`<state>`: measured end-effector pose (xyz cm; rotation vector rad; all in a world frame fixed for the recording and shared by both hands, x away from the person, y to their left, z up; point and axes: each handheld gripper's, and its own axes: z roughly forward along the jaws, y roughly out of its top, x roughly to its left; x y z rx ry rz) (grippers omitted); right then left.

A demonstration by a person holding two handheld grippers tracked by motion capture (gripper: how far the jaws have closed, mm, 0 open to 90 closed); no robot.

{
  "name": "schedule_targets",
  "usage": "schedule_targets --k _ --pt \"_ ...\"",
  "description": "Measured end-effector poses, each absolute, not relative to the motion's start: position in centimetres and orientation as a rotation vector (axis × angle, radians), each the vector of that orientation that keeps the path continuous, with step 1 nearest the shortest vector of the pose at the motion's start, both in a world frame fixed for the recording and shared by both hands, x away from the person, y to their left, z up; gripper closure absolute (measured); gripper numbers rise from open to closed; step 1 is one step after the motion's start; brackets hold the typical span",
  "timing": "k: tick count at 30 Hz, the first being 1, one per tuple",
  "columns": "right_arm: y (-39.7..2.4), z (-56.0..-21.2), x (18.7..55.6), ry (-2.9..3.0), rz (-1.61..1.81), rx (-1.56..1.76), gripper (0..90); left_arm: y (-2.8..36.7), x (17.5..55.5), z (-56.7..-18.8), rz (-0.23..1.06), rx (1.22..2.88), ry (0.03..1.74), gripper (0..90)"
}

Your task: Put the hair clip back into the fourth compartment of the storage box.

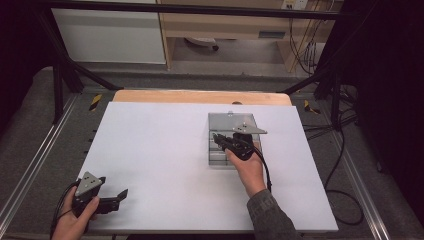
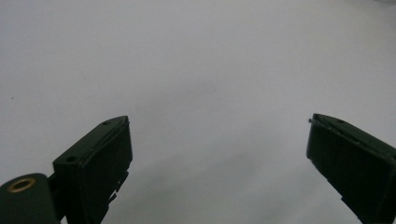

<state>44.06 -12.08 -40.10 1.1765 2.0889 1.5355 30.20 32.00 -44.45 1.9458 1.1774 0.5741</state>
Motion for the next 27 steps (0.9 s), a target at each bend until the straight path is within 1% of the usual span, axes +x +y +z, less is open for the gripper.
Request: schedule_targets --k 27 --pt "-12.1 -41.5 44.5 2.195 1.399 1.198 84.2 31.9 30.2 -44.5 0.570 1.952 1.175 6.8"
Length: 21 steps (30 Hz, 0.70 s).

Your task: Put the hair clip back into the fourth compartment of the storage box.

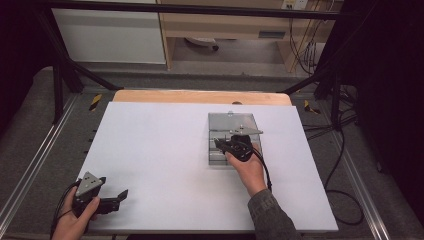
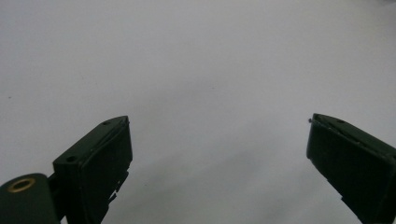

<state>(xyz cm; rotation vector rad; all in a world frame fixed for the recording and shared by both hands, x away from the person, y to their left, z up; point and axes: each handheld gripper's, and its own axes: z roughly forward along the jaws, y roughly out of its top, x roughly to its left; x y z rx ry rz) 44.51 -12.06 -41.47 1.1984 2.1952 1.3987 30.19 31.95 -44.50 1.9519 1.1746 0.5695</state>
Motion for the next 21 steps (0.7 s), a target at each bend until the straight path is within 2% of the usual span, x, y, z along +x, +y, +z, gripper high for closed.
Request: schedule_targets --k 21 --pt "-12.0 -42.7 44.8 2.277 1.326 1.239 84.1 31.9 30.2 -44.5 0.567 1.959 1.173 6.8"
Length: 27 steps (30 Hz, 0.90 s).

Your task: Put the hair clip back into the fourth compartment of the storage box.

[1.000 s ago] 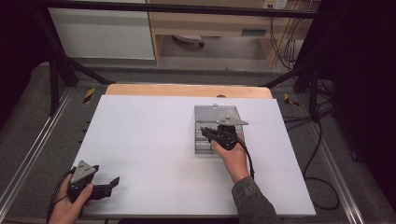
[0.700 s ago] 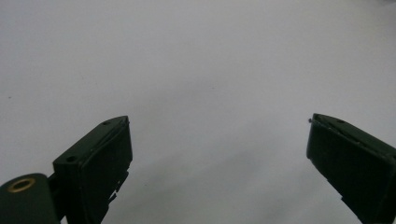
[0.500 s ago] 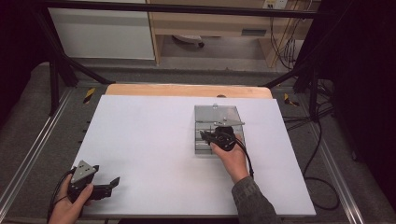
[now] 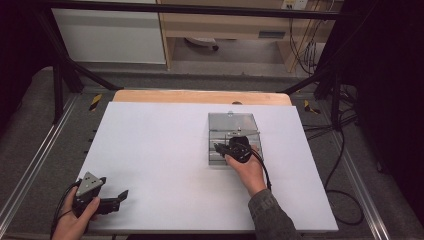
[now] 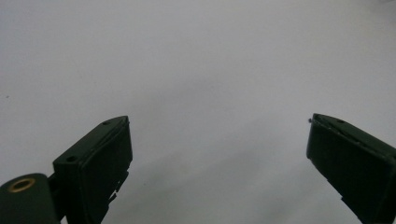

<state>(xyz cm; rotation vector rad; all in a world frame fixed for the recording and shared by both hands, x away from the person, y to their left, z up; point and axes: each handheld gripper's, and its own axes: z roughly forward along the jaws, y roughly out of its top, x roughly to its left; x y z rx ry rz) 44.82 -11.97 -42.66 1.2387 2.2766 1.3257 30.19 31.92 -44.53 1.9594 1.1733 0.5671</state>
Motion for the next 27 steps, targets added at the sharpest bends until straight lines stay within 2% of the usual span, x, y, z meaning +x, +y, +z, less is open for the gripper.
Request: schedule_targets --k 19,22,27 --pt "-11.65 -43.53 44.93 2.328 1.278 1.269 83.8 31.89 30.19 -44.55 0.567 1.961 1.171 7.0" --pt "-11.59 -43.62 44.97 2.323 1.276 1.283 79.0 31.88 30.19 -44.56 0.567 1.962 1.169 7.2" --pt "-11.85 -43.28 44.98 2.282 1.299 1.291 76.5 31.91 30.19 -44.54 0.569 1.960 1.170 7.4"
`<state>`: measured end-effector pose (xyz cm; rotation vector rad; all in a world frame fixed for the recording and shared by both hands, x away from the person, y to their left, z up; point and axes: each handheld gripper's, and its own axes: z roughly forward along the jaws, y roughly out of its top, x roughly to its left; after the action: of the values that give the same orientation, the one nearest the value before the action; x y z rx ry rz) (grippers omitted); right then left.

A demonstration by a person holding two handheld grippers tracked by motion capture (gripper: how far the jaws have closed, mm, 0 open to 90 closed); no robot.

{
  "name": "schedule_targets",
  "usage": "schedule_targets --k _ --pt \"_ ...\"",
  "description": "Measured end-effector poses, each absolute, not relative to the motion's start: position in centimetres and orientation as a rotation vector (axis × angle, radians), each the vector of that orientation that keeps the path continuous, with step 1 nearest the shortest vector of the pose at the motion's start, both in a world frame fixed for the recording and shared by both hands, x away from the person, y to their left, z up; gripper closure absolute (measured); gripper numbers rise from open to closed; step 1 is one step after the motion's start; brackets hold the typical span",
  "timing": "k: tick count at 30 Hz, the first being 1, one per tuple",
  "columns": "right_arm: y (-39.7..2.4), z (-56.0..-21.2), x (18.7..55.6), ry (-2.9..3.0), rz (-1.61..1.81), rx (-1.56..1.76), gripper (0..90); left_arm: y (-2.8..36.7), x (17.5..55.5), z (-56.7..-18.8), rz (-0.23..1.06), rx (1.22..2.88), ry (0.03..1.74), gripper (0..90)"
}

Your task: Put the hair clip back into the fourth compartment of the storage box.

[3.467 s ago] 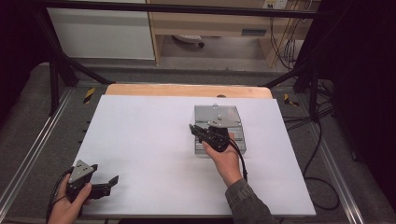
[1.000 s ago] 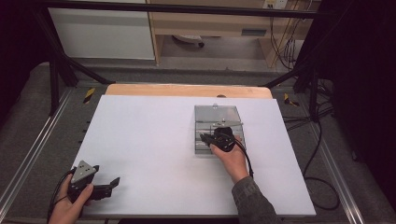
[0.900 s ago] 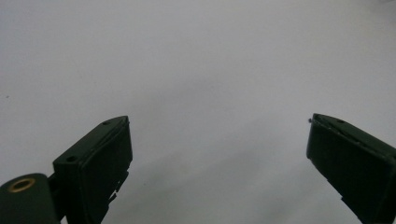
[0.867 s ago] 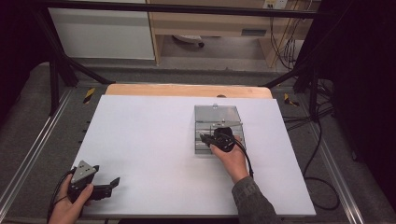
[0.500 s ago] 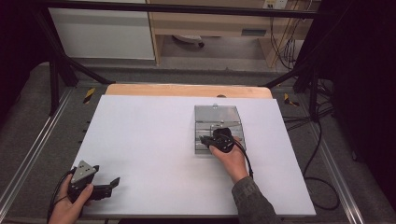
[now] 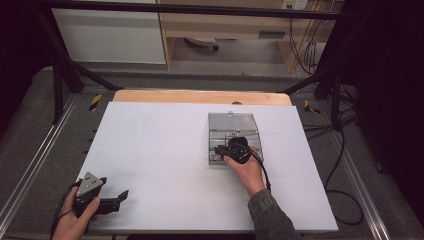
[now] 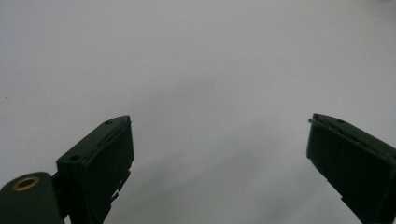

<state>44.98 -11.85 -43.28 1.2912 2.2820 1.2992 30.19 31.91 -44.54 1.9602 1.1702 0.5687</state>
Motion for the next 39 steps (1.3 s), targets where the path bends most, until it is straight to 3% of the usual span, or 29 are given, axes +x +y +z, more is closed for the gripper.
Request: schedule_targets --k 20,34,39 --pt "-11.9 -42.5 44.8 2.218 1.358 1.263 71.8 31.9 30.2 -44.5 0.568 1.962 1.166 7.7" --pt "-11.8 -42.0 44.8 2.156 1.378 1.263 48.5 31.9 30.2 -44.6 0.567 1.964 1.166 7.7" --pt "-11.6 -41.5 44.9 2.136 1.385 1.261 27.5 31.9 30.2 -44.5 0.567 1.962 1.168 7.7"
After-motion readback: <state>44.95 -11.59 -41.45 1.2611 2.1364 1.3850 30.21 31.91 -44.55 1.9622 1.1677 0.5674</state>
